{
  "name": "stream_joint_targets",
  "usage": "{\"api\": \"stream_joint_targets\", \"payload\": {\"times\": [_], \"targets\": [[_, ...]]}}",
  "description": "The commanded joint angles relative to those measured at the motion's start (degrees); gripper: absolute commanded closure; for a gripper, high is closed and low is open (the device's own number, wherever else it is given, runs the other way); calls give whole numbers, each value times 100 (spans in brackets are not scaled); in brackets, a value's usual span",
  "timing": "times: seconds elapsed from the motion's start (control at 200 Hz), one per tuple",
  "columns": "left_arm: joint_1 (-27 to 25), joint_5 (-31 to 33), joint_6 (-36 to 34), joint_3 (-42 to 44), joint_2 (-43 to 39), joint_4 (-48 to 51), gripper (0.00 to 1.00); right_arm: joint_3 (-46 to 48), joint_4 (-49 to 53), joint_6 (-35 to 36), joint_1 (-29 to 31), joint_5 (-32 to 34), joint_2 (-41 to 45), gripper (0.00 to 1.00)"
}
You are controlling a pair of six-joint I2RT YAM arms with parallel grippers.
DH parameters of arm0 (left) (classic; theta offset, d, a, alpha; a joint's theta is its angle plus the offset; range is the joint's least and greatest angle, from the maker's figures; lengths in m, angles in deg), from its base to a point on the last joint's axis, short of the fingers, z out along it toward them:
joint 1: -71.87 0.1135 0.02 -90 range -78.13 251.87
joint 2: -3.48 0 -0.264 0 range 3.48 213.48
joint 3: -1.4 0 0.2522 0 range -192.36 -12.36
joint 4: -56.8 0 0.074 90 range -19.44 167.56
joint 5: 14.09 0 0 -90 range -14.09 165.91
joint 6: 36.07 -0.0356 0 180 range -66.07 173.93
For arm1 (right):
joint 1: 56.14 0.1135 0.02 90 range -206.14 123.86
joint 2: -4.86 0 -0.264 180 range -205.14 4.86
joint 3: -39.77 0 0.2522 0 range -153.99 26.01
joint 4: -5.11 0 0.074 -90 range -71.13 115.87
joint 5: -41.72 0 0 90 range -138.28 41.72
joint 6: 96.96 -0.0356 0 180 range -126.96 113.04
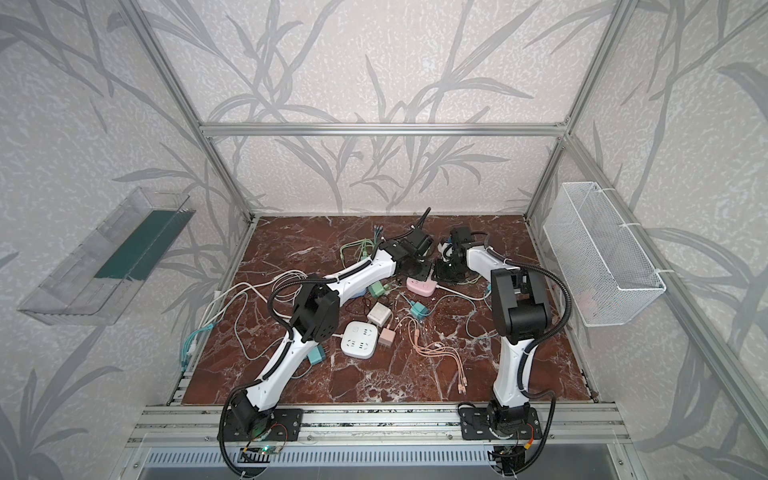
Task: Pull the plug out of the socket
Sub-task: 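Clamp the last teal charger with the left gripper while the right holds the strip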
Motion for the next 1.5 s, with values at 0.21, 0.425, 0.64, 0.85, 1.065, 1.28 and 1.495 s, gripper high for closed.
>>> {"api": "stream_joint_targets", "payload": {"times": [0.21, 0.425, 0.64, 0.85, 1.065, 1.28, 1.495], "targets": [[-205, 178, -380, -178, -681, -122, 93, 11, 648, 217, 42, 626, -456, 69], [-266, 91, -552, -169, -636, -109, 93, 4, 674, 259, 41, 630, -455, 69], [-319, -37, -623, -323, -417, 66, 93, -147, 701, 263, 127, 459, -494, 68], [-381, -233, -817, -251, -417, -9, 93, -329, 670, 111, 138, 225, -624, 68], [-374, -79, -742, 95, -672, -337, 93, -374, 765, 144, 151, 303, -692, 66], [-471, 28, -1242, -107, -746, -313, 93, -321, 852, 209, 156, 412, -766, 66], [-403, -86, -1144, -131, -708, -183, 93, -374, 903, 219, 164, 434, -800, 66]]}}
